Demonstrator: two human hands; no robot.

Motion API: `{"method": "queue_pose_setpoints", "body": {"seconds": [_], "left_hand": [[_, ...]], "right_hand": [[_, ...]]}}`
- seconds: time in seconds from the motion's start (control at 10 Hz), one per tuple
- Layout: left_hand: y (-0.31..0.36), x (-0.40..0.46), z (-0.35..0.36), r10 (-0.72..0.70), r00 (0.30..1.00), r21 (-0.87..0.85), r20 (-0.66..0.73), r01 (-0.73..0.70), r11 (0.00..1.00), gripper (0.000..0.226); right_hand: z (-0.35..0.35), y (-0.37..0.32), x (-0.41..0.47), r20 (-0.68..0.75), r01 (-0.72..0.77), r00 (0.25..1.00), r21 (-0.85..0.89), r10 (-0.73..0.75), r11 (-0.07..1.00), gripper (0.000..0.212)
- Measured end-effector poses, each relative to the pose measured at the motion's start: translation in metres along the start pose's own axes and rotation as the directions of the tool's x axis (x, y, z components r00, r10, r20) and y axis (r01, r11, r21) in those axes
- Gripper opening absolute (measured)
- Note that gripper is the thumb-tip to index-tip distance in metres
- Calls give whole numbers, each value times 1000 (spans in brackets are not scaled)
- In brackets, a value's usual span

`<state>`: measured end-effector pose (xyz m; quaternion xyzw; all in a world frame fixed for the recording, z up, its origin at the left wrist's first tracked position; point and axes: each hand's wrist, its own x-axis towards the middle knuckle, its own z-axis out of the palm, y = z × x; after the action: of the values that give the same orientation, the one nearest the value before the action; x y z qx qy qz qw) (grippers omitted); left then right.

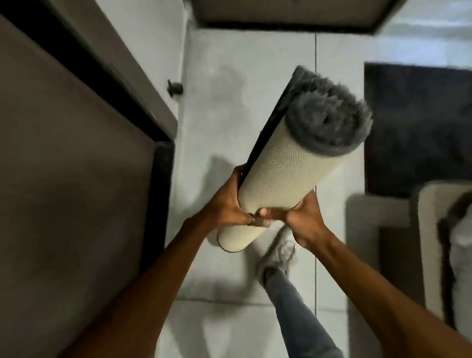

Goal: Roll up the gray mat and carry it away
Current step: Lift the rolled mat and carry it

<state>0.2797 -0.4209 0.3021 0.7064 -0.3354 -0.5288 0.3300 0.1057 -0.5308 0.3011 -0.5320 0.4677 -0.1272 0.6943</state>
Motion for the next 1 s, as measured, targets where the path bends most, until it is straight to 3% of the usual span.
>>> {"method": "queue_pose_setpoints", "body": {"seconds": [0.1, 0.2, 0.3, 0.4, 0.5, 0.7, 0.8, 0.9, 1.0], "left_hand": [[52, 57, -58, 36, 980, -8, -195, -38, 999, 110], [93, 122, -112, 167, 925, 47, -340, -161, 986, 51], [131, 170, -159, 127, 862, 92, -491, -94, 991, 49], [157, 229, -209, 7, 828, -134, -560, -99, 986, 86], [154, 296, -258, -19, 793, -187, -609, -120, 975, 84], [108, 406, -335, -153, 747, -238, -647, -7, 971, 96], [90, 450, -371, -95, 811, -99, -577, 47, 994, 59], [89, 472, -404, -226, 797, -195, -560, 138, 971, 66], [94, 487, -435, -301, 764, -282, -571, 161, 946, 86]], "right_hand": [[2, -80, 84, 144, 172, 978, -139, -152, 975, 91], [12, -173, 171, 322, 347, 910, -250, -261, 904, 109], [23, -248, 240, 439, 483, 826, -229, -353, 845, 126], [42, -302, 314, 454, 535, 800, -241, -393, 810, 123], [65, -324, 389, 501, 506, 800, -264, -331, 821, 124], [124, -308, 545, 538, 423, 820, -344, -193, 838, 120], [162, -315, 593, 599, 487, 770, -327, -220, 810, 100], [193, -327, 634, 579, 429, 794, -321, -184, 844, 96], [225, -345, 677, 519, 257, 855, -421, -1, 870, 83]]}}
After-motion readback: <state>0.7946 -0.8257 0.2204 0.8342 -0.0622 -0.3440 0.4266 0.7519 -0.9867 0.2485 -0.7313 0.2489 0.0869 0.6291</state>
